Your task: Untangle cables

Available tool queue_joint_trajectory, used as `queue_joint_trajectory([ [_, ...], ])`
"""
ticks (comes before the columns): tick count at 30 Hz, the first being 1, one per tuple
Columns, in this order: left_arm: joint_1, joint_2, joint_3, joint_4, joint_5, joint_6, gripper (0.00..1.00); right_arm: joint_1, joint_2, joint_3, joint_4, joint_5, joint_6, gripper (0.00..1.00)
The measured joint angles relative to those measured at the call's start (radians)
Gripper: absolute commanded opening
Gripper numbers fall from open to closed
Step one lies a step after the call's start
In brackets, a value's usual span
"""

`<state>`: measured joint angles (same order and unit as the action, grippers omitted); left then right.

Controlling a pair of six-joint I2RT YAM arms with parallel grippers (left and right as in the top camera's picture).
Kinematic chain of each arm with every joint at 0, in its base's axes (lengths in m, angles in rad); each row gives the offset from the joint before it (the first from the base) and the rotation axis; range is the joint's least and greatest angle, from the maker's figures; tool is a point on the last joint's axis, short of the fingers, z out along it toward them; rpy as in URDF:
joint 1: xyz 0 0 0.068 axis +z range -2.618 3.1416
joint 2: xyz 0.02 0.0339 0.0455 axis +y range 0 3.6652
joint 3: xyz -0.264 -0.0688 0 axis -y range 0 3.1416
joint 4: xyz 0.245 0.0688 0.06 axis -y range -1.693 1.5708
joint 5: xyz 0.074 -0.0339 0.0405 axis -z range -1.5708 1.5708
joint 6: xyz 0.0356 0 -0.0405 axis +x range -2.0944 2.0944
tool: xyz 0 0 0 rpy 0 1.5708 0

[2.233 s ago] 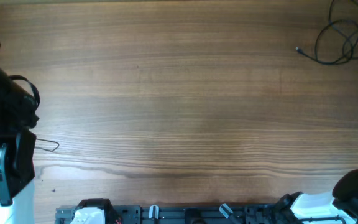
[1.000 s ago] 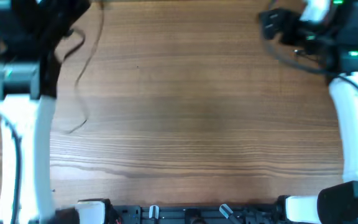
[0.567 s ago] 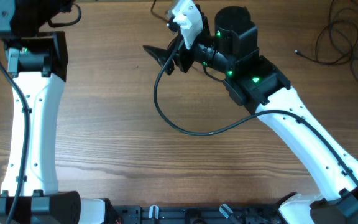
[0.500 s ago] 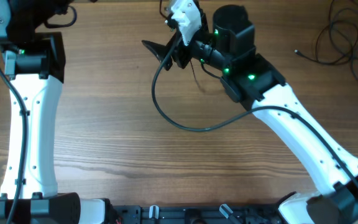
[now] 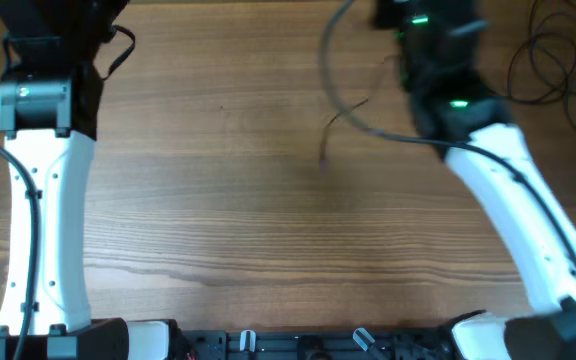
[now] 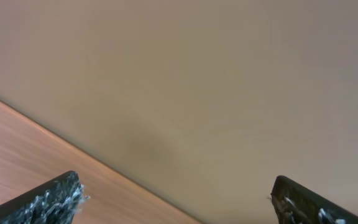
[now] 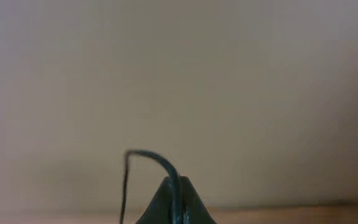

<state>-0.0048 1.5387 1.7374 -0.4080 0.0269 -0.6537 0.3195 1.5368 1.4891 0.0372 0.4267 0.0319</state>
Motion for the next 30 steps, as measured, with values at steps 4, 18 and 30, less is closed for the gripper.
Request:
queue_joint_trajectory([
  [4, -0.074, 0.000, 0.001, -0.111, -0.425, 0.143, 1.00, -0.269, -0.108, -0.002, 0.203, 0.089, -0.166, 0.04],
  [18, -0.158, -0.002, 0.001, -0.340, -0.730, 0.190, 1.00, -0.918, -0.144, -0.221, -0.834, -0.171, 0.911, 0.04],
  [30, -0.158, -0.002, 0.001, -0.446, -0.724, 0.193, 1.00, -1.073, -0.128, -0.444, 0.745, -0.718, 1.147, 0.04],
])
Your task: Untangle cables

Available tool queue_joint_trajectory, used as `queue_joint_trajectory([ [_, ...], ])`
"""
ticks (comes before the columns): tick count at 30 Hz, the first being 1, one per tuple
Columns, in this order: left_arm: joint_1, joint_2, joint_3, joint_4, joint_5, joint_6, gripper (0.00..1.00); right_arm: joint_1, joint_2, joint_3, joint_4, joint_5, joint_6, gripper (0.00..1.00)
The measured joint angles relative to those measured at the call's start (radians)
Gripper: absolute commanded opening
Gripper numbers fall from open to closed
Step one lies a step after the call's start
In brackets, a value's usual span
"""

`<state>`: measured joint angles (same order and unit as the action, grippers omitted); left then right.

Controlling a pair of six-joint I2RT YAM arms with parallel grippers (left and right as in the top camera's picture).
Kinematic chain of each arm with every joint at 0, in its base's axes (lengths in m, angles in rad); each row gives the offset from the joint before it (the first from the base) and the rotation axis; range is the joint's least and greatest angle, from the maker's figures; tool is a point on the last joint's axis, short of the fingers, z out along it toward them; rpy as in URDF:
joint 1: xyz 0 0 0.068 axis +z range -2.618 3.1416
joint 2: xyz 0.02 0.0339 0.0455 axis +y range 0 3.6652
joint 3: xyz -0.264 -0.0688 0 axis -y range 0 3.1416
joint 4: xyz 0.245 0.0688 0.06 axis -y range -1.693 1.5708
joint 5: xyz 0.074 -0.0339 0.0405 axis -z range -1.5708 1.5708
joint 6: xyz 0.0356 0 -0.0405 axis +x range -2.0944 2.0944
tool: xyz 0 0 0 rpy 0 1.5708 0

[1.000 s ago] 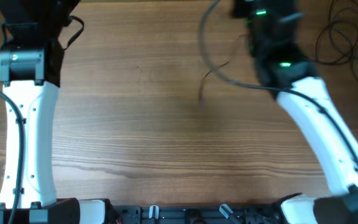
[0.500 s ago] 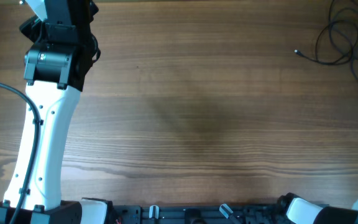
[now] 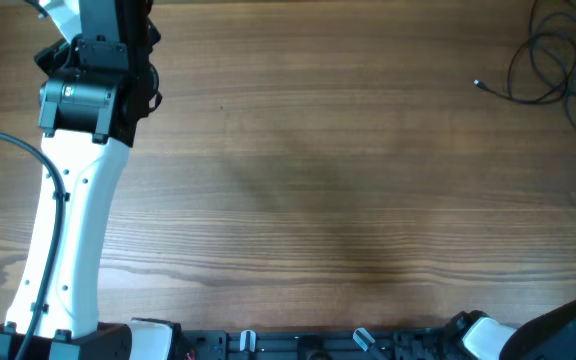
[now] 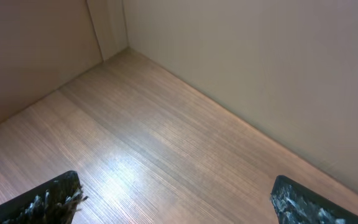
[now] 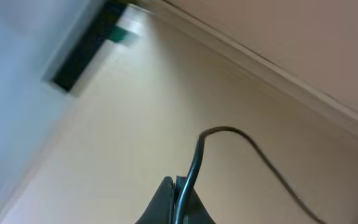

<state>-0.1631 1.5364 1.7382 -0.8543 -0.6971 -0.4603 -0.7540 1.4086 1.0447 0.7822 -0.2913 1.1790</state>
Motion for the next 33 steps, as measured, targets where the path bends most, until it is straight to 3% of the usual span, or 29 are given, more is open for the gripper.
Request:
queue_joint_trajectory([
  [1, 0.000, 0.000, 0.000, -0.002, 0.004, 0.000, 1.00, -0.001, -0.004, 0.007, 0.053, 0.009, -0.040, 0.04],
  [3, 0.000, 0.000, 0.000, -0.005, 0.008, 0.000, 1.00, -0.003, -0.010, 0.023, -0.007, 0.024, -0.254, 0.04],
  [5, 0.000, 0.000, 0.000, -0.007, 0.011, 0.000, 1.00, -0.002, -0.015, 0.038, -0.288, 0.114, -0.480, 0.04],
  [7, 0.000, 0.000, 0.000, -0.009, 0.016, 0.000, 1.00, -0.003, 0.003, 0.033, -0.488, 0.340, -0.695, 0.04],
  [9, 0.000, 0.000, 0.000, -0.010, 0.018, 0.000, 1.00, -0.014, 0.028, 0.031, -0.509, 0.512, -0.864, 0.04],
  [12, 0.000, 0.000, 0.000, -0.017, 0.039, 0.000, 1.00, -0.040, 0.059, 0.031, -0.542, 0.615, -0.974, 0.04],
  [14, 0.000, 0.000, 0.000, -0.033, 0.050, 0.000, 0.99, -0.056, 0.101, 0.032, -0.583, 0.639, -0.988, 0.04],
  [17, 0.000, 0.000, 0.000, -0.051, 0.057, 0.000, 1.00, -0.060, 0.169, 0.031, -0.736, 0.647, -0.867, 0.08],
  [18, 0.000, 0.000, 0.000, -0.051, 0.057, 0.000, 1.00, -0.060, 0.179, 0.032, -0.785, 0.627, -0.803, 0.32],
  [19, 0.000, 0.000, 0.000, -0.055, 0.060, 0.000, 1.00, -0.060, 0.191, 0.031, -0.841, 0.591, -0.697, 0.73],
  [20, 0.000, 0.000, 0.000, -0.056, 0.060, 0.000, 1.00, -0.060, 0.198, 0.031, -0.882, 0.544, -0.589, 0.99],
  [23, 0.000, 0.000, 0.000, -0.070, 0.060, 0.000, 1.00, -0.060, 0.204, 0.030, -0.906, 0.415, -0.385, 1.00],
  [27, 0.000, 0.000, 0.000, -0.082, 0.060, 0.000, 1.00, -0.060, 0.204, 0.030, -0.898, 0.295, -0.312, 1.00],
  [29, 0.000, 0.000, 0.000, -0.082, 0.060, 0.000, 1.00, -0.051, 0.203, 0.029, -0.854, 0.212, -0.352, 1.00],
  [33, 0.000, 0.000, 0.000, -0.082, 0.063, 0.000, 1.00, 0.085, 0.111, 0.026, -0.743, 0.047, -0.640, 1.00],
])
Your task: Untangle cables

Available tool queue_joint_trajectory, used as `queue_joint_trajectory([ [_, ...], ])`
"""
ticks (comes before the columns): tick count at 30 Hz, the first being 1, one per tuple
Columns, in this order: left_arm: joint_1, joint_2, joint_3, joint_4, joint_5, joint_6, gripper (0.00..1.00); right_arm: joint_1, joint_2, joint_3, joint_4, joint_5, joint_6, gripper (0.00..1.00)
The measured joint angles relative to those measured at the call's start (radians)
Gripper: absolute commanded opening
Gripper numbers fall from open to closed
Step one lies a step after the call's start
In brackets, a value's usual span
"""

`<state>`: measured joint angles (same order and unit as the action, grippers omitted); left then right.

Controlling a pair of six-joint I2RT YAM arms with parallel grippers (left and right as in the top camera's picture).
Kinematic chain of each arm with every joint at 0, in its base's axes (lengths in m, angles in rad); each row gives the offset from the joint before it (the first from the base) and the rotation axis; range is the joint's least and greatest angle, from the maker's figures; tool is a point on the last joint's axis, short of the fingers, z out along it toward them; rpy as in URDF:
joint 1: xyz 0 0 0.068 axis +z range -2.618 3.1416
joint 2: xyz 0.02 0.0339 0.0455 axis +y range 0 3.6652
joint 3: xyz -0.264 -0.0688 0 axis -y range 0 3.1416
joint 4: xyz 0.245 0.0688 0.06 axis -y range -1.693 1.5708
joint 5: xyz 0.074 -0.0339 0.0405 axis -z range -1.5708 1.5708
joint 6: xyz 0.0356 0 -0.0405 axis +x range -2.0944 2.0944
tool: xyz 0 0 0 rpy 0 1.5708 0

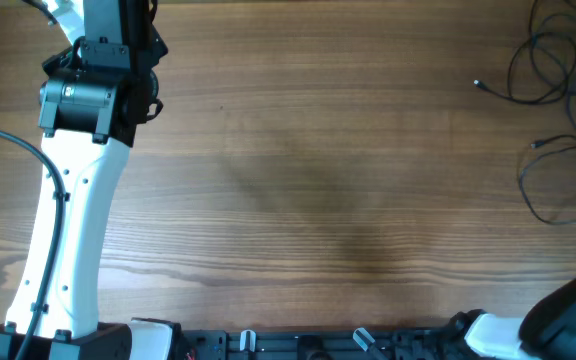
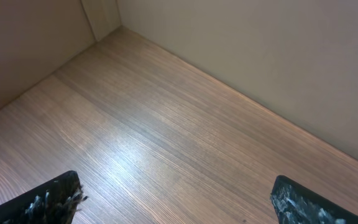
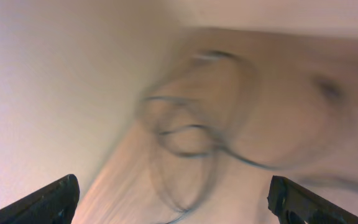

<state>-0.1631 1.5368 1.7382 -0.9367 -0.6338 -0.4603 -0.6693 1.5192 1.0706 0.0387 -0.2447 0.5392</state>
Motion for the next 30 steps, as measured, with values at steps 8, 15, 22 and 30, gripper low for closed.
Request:
queue_joint_trajectory([
  [8, 0.000, 0.000, 0.000, 0.002, 0.081, 0.000, 1.00, 0.167, -0.278, 0.005, 0.183, -0.487, -0.381, 1.00],
  [15, 0.000, 0.000, 0.000, 0.002, 0.084, 0.000, 1.00, 0.092, -0.626, -0.116, 0.221, -0.666, -0.447, 1.00],
  [22, 0.000, 0.000, 0.000, -0.014, 0.086, 0.000, 1.00, 0.090, -0.922, -0.599, 0.723, -0.570, -0.254, 1.00],
  [30, 0.000, 0.000, 0.000, -0.058, 0.087, 0.003, 1.00, 0.098, -0.981, -1.065, 1.379, -0.446, -0.016, 1.00],
])
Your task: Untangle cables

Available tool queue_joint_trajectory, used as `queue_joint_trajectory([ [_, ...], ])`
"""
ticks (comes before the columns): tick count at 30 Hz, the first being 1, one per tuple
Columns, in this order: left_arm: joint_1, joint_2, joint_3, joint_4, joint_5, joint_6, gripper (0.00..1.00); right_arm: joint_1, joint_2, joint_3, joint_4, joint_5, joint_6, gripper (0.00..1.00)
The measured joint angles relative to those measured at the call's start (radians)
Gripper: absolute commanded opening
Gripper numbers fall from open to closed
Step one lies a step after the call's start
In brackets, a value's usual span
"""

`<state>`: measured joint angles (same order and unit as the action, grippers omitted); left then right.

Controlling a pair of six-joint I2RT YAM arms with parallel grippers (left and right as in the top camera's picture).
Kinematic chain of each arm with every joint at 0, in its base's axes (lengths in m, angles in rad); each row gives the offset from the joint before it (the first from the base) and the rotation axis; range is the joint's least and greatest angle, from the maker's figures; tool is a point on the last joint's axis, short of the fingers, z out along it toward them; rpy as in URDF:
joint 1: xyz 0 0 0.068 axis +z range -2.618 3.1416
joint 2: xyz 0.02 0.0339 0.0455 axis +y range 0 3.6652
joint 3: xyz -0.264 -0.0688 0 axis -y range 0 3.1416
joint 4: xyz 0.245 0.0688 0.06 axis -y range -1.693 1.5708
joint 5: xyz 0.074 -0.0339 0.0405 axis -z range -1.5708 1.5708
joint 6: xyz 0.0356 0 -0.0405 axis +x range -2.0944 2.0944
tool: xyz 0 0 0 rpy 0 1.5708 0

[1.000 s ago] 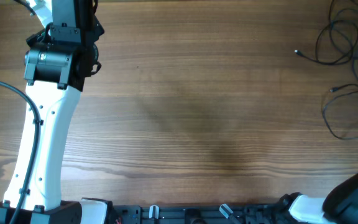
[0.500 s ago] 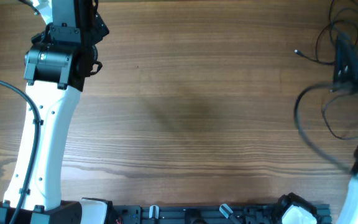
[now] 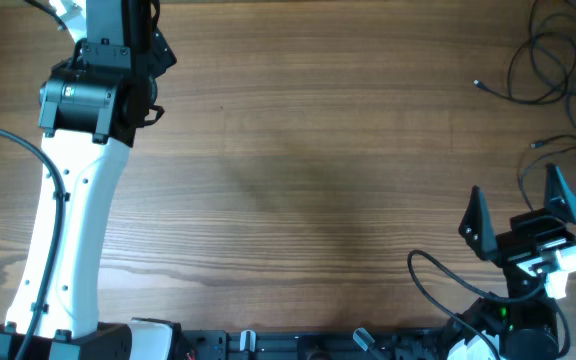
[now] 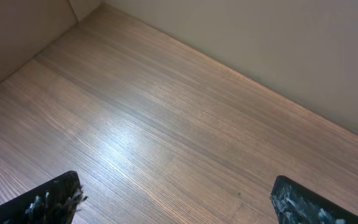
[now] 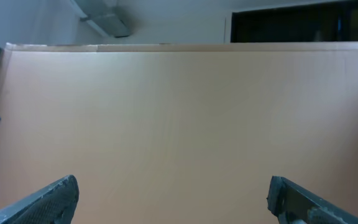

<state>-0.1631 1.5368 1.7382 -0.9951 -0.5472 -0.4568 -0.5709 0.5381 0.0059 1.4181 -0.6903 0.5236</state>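
Observation:
A coil of thin black cable [image 3: 543,50] lies at the table's back right corner. A second thin black cable [image 3: 568,138] lies below it at the right edge, partly behind my right gripper [image 3: 516,208]. That gripper is open and empty at the front right, and in its wrist view [image 5: 173,190] faces a beige wall. My left arm [image 3: 78,100] reaches to the back left. The left gripper [image 4: 176,193] is open over bare wood, nothing between its fingers.
The wooden table [image 3: 298,180] is walled by beige panels [image 4: 278,43] at the back and left. A dark rail [image 3: 298,345] runs along the front edge. A black lead [image 3: 423,280] loops beside the right arm's base.
My right arm, then almost out of the overhead view with its open gripper over the cables, is now folded at the front right, gripper open and facing the wall. The left wrist shifted slightly.
My right gripper was shut on a thin black cable lifted over the back middle of the table. Then it still held the cable, off to the right. Later it was open, and a second cable loop lay at the right edge. Now it is drawn back, empty.

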Motion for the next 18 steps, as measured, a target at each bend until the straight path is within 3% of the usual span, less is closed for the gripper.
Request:
queue_joint_trajectory([
  [4, 0.000, 0.000, 0.000, -0.006, 0.021, 0.000, 1.00, 0.092, 0.000, 0.000, -0.006, 0.001, -0.048, 1.00],
  [7, 0.000, 0.000, 0.000, -0.008, 0.027, 0.000, 1.00, 0.137, -0.001, 0.001, -0.156, 0.038, -0.115, 1.00],
  [8, 0.000, 0.000, 0.000, -0.010, 0.030, 0.000, 1.00, 0.161, -0.004, 0.004, -0.342, 0.093, -0.130, 1.00],
  [13, 0.000, 0.000, 0.000, -0.050, 0.035, 0.000, 1.00, 0.212, 0.004, 0.000, -0.821, 0.251, -0.147, 1.00],
  [18, 0.000, 0.000, 0.000, -0.056, 0.037, 0.000, 1.00, 0.213, 0.000, 0.001, -1.162, 0.359, -0.152, 0.99],
])
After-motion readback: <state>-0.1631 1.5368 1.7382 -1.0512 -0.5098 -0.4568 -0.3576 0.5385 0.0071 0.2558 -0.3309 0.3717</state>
